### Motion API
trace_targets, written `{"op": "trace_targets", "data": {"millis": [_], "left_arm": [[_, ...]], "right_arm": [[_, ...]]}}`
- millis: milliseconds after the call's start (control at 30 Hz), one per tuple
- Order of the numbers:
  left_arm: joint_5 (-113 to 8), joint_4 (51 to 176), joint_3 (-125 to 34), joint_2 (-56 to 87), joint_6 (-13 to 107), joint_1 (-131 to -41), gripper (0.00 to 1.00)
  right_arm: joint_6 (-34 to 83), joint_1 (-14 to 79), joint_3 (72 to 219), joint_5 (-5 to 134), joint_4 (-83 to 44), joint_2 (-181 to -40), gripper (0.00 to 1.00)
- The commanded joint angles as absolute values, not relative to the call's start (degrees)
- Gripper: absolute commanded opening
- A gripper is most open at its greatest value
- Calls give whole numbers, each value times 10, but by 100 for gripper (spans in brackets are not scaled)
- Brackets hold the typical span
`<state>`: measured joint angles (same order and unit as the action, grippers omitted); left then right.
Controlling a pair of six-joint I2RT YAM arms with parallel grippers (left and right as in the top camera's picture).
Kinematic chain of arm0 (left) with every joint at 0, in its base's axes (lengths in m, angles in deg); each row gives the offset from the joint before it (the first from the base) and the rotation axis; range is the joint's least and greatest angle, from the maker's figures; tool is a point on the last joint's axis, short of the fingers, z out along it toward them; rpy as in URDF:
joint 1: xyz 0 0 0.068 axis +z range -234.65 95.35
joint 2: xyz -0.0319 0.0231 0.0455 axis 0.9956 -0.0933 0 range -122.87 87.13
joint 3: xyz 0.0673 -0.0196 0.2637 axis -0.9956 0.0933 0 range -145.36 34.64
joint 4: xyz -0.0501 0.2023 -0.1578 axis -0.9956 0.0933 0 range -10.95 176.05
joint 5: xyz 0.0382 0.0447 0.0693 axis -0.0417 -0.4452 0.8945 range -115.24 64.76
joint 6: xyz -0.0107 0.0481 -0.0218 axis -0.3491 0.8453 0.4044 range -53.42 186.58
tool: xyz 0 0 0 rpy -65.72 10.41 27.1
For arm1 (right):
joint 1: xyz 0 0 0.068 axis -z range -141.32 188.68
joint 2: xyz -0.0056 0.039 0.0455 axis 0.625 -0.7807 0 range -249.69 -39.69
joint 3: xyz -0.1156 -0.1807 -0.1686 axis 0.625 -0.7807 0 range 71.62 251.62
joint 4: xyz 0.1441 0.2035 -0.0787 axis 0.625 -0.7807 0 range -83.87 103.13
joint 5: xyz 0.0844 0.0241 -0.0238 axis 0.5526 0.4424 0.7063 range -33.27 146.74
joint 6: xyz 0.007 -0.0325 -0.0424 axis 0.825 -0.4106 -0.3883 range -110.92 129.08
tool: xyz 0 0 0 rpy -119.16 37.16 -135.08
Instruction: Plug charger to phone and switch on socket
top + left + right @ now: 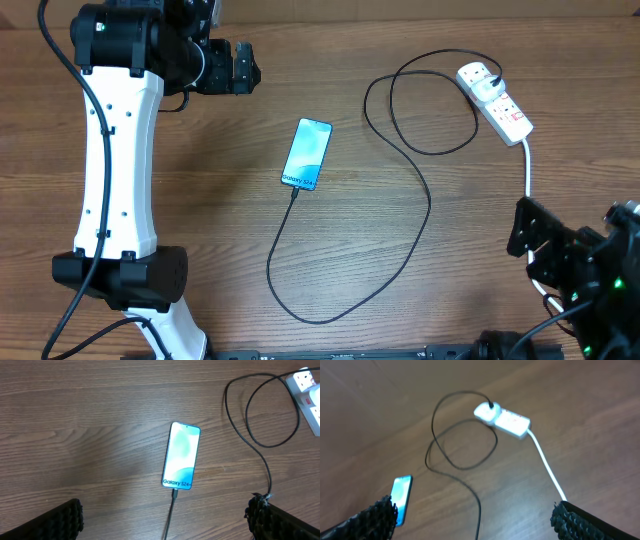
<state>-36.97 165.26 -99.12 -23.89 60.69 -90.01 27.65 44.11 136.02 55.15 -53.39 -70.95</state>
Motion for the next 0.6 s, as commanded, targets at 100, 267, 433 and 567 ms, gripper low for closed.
{"op": "trace_targets", "data": {"millis": [100,267,433,567], "left_arm": [[-368,1654,-990,-242,601,-903,100],[-368,1654,-990,-242,601,-903,100],[-368,1654,-990,-242,601,-903,100],[-368,1654,-990,-242,601,-903,100]], "right_arm": [[224,419,1223,555,-425,-621,100],[221,386,1098,555,-321,-538,100],[221,379,1009,555,-248,-493,100],[221,379,944,555,-177,-471,100]]}}
